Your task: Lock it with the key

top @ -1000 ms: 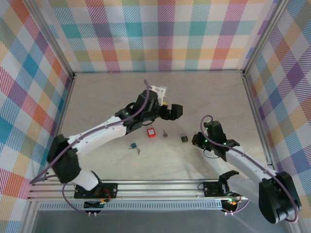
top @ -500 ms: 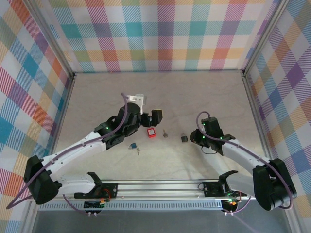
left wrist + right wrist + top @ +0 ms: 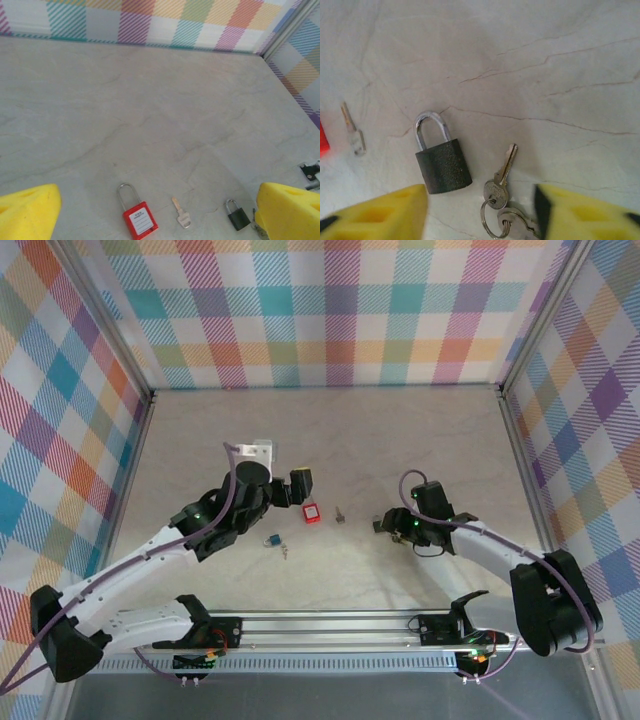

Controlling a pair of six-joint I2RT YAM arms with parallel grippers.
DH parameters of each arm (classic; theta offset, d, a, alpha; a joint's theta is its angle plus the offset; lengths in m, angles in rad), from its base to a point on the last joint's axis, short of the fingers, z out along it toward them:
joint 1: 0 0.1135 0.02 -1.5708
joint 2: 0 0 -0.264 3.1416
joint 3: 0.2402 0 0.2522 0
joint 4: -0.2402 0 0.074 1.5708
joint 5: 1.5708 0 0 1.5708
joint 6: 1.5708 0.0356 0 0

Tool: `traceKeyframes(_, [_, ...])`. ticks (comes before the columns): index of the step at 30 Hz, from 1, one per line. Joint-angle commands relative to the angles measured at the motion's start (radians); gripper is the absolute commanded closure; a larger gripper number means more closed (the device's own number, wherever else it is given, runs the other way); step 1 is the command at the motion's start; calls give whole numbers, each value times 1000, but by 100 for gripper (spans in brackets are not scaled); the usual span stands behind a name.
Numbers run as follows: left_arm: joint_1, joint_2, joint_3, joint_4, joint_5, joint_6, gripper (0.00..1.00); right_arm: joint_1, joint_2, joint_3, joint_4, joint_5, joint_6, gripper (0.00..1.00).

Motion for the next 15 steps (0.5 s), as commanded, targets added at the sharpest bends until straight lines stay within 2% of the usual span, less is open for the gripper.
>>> traceKeyframes(1, [15,-43,-18,-48,-83,2,0,-6,-56,35,-62,8,-17,25])
traceKeyframes(6, [29,-95,-36,-80,-252,-19,0,-1,-248,82,-213,99,-69,1])
traceKeyframes(10, [65,-167,-121,-9,-417,27,0,-1,-409,131,-282,321,-122,1])
traceKeyframes(11, [83,-186,-152,42,-427,70,0,-2,-435,127,-255,375,-141,1])
traceKeyframes(13, [126,-214,-186,33,-484,88,0,-1,-481,111,-148,512,-244,1])
traceKeyframes(15, [193,-217,-208,31,-446,137,0,0,-495,125,-52,623,-370,1])
